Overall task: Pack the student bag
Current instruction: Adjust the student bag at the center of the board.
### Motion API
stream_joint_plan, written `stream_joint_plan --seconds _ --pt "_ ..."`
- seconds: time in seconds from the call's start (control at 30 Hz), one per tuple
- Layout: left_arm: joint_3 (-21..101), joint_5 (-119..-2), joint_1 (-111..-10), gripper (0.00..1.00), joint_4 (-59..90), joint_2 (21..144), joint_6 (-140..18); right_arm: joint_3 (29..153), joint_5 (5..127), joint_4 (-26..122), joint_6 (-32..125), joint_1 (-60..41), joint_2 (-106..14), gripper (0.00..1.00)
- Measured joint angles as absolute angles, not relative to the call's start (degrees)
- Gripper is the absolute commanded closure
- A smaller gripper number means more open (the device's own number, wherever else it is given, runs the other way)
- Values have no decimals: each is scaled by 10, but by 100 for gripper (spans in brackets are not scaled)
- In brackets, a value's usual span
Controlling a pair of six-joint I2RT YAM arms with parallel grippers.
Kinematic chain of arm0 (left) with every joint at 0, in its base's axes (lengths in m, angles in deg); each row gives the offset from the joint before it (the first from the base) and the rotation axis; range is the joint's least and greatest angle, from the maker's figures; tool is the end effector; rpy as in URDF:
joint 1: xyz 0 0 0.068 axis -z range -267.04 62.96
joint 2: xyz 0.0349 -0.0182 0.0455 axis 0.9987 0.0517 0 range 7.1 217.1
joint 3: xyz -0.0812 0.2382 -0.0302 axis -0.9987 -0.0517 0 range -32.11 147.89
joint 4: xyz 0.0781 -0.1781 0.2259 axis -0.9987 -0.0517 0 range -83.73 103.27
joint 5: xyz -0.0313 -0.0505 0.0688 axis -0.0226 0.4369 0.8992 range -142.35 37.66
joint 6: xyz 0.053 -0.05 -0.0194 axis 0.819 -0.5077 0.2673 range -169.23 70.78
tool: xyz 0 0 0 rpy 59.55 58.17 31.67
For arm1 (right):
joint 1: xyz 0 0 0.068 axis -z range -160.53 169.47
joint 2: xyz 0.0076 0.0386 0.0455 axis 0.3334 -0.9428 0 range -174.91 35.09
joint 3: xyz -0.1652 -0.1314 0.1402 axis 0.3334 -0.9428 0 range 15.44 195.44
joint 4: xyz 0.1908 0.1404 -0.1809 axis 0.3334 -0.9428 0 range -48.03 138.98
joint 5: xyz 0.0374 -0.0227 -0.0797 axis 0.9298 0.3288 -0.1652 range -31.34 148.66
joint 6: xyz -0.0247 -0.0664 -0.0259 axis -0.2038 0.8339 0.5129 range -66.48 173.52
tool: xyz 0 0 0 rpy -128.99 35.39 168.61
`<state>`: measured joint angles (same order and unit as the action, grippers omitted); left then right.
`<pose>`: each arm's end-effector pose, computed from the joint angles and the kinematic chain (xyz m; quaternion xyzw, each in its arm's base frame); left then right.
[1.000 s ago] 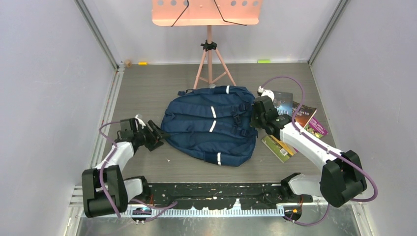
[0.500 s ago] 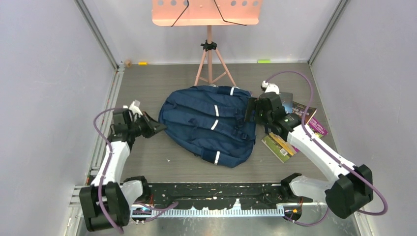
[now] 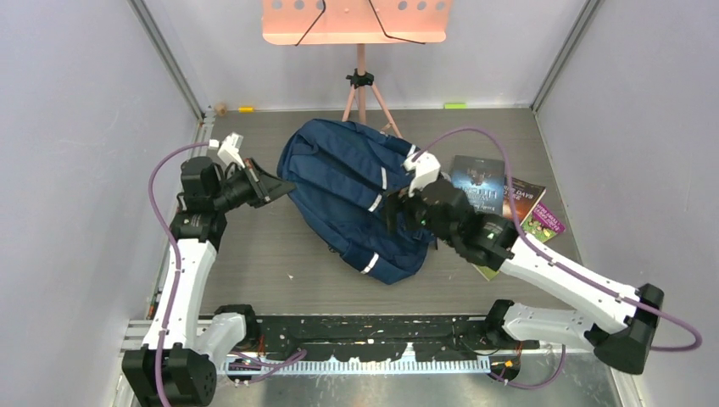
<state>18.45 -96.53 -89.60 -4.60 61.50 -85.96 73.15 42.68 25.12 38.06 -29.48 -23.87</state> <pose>0.2779 -0.0319 0.3085 -0.0591 0.7932 -0.4504 0.4057 0.2114 0.2159 0.3189 -0.1693 0.8218 0.1839 0.5120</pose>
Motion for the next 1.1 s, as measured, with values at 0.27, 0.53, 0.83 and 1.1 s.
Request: stream_joint_plan --seconds 0.27,0.53,0.83,1.1 --pt "196 -956 -845 100 -46 619 -857 742 266 325 410 -484 -349 7" --pt "207 -947 -820 100 -46 640 -851 794 179 383 425 -588 -454 4" --pt "215 -946 -814 100 -46 640 -850 823 106 395 446 -606 -516 0" --pt "219 -946 -814 100 -46 640 -852 889 39 372 463 -599 -611 0"
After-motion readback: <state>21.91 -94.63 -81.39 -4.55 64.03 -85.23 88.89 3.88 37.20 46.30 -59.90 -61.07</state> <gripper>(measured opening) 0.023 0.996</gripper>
